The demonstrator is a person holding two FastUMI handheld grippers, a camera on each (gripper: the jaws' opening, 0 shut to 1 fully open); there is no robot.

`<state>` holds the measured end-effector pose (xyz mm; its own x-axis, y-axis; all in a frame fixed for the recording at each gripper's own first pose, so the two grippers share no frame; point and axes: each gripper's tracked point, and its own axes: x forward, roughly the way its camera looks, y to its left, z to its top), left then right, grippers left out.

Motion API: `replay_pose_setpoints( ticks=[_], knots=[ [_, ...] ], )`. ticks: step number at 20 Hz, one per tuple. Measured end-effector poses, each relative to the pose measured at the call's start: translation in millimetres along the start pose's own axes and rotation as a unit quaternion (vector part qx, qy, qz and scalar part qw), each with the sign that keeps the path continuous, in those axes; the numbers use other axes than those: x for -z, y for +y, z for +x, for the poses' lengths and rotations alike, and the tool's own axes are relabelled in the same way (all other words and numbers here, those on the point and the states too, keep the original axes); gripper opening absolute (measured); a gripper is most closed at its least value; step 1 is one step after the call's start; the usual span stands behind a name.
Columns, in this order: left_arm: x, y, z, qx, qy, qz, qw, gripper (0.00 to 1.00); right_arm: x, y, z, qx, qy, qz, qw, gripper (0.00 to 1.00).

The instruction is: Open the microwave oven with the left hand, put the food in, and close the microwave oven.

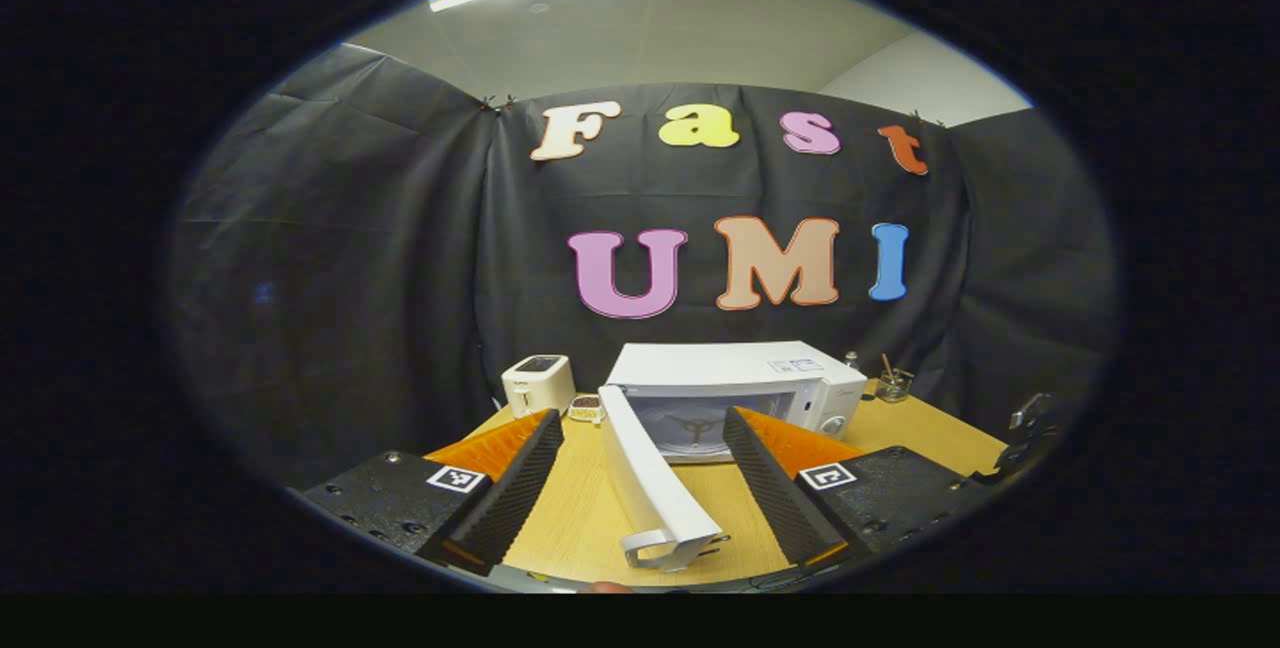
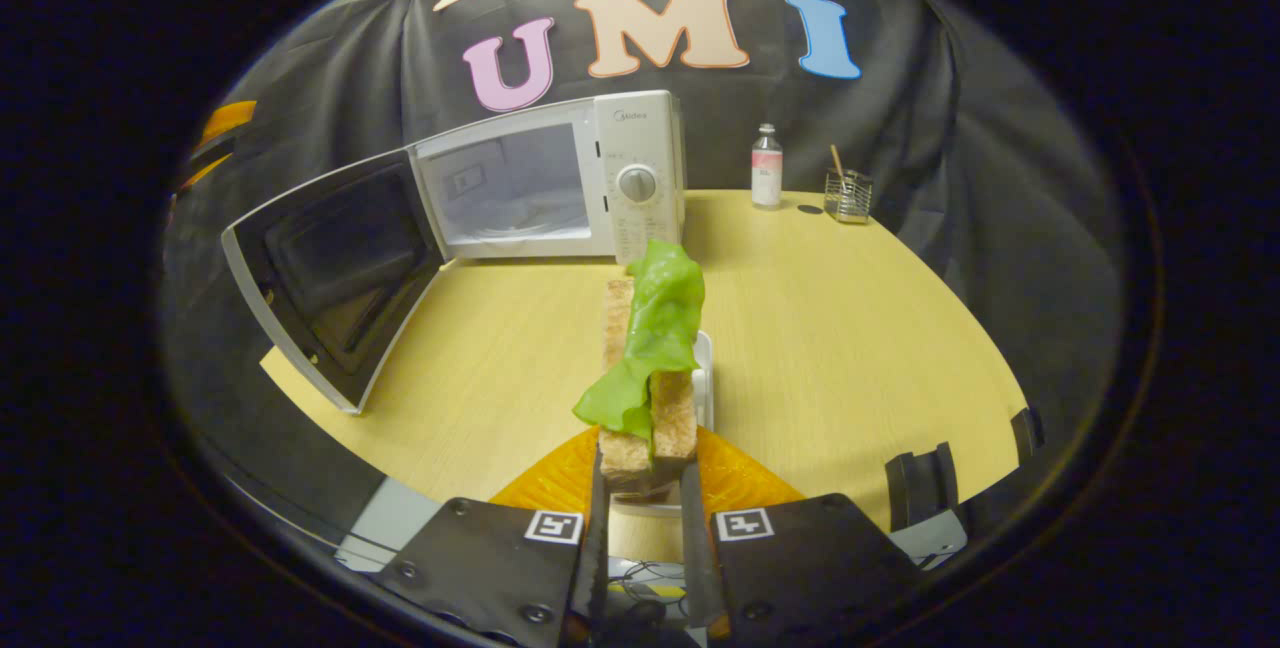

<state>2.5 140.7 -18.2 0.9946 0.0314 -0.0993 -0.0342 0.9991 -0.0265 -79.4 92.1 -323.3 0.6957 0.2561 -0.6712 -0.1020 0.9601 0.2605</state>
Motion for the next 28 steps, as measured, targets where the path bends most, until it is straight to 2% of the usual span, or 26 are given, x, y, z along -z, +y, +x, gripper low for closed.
replay_pose_setpoints(
  ticks=[1, 3, 4, 5, 7, 8, 9, 10, 11, 12, 13, 14, 21, 22, 23, 26, 27, 28],
  knots=[
    [-0.4, 0.2, 1.2, 0.0, 0.001, 0.002, 1.0, 0.99, -1.2, -1.7, 2.5, 0.005, -0.001, -0.005, 1.0, 0.34],
    [-2.9, -3.5, 3.7, 0.005, 0.0, 0.001, 1.0, 0.98, -0.9, 0.4, 2.3, 0.004, 0.003, -0.016, 1.0, 0.22],
    [-4.4, -5.1, 4.5, 0.009, 0.0, 0.001, 1.0, 0.99, -4.5, 0.0, 1.7, 0.002, 0.002, -0.014, 1.0, 0.29],
    [-4.2, -6.3, 6.0, 0.011, 0.0, 0.001, 1.0, 0.99, -6.0, -0.2, 1.7, 0.0, 0.002, -0.011, 1.0, 0.22],
    [-4.0, -7.6, 7.4, 0.014, 0.002, 0.002, 1.0, 0.99, -11.8, -0.5, -1.0, -0.001, -0.001, -0.007, 1.0, 0.22],
    [-2.4, -7.6, 7.9, 0.016, 0.004, 0.001, 1.0, 0.99, -16.2, -1.4, -1.3, -0.002, -0.002, -0.006, 1.0, 0.28],
    [-0.7, -8.7, 8.3, 0.018, 0.008, -0.001, 1.0, 0.98, -20.4, -2.1, -3.1, -0.004, -0.004, -0.006, 1.0, 0.28],
    [3.6, -10.3, 8.5, 0.02, 0.013, -0.002, 1.0, 0.99, -27.4, -2.1, -4.3, -0.006, -0.007, -0.007, 1.0, 0.22],
    [2.8, -10.9, 9.2, 0.022, 0.013, -0.002, 1.0, 0.98, -33.8, -1.3, -4.6, -0.009, -0.011, -0.007, 1.0, 0.22],
    [1.3, -12.7, 10.0, 0.024, 0.012, -0.001, 1.0, 0.99, -41.7, 0.7, -4.5, -0.013, -0.015, -0.009, 1.0, 0.22],
    [-1.3, -13.5, 10.5, 0.027, 0.01, 0.004, 1.0, 0.99, -49.8, 3.6, -4.6, -0.016, -0.021, -0.013, 1.0, 0.28],
    [-1.7, -13.2, 11.0, 0.028, 0.008, 0.01, 1.0, 0.99, -59.2, 7.2, -2.5, -0.02, -0.025, -0.018, 0.999, 0.28],
    [-5.8, -1.1, 25.1, 0.033, 0.008, 0.021, 0.999, 0.98, -116.6, 75.0, 32.0, -0.075, -0.04, -0.006, 0.996, 0.28],
    [-4.9, 1.4, 27.3, 0.034, 0.009, 0.018, 0.999, 1.0, -121.7, 87.7, 38.2, -0.084, -0.039, -0.005, 0.996, 0.22],
    [-4.4, 3.9, 28.8, 0.034, 0.01, 0.015, 0.999, 1.0, -125.6, 99.5, 44.6, -0.091, -0.038, -0.003, 0.995, 0.28],
    [-2.1, 13.8, 36.8, 0.029, 0.012, 0.003, 0.999, 1.0, -139.1, 134.6, 70.6, -0.111, -0.031, 0.011, 0.993, 0.28],
    [-1.2, 15.3, 39.0, 0.03, 0.013, 0.0, 0.999, 1.0, -142.5, 144.8, 81.2, -0.116, -0.029, 0.021, 0.993, 0.22],
    [0.1, 16.8, 41.3, 0.032, 0.013, -0.002, 0.999, 0.99, -146.4, 155.1, 90.4, -0.119, -0.025, 0.034, 0.992, 0.28]
  ],
)
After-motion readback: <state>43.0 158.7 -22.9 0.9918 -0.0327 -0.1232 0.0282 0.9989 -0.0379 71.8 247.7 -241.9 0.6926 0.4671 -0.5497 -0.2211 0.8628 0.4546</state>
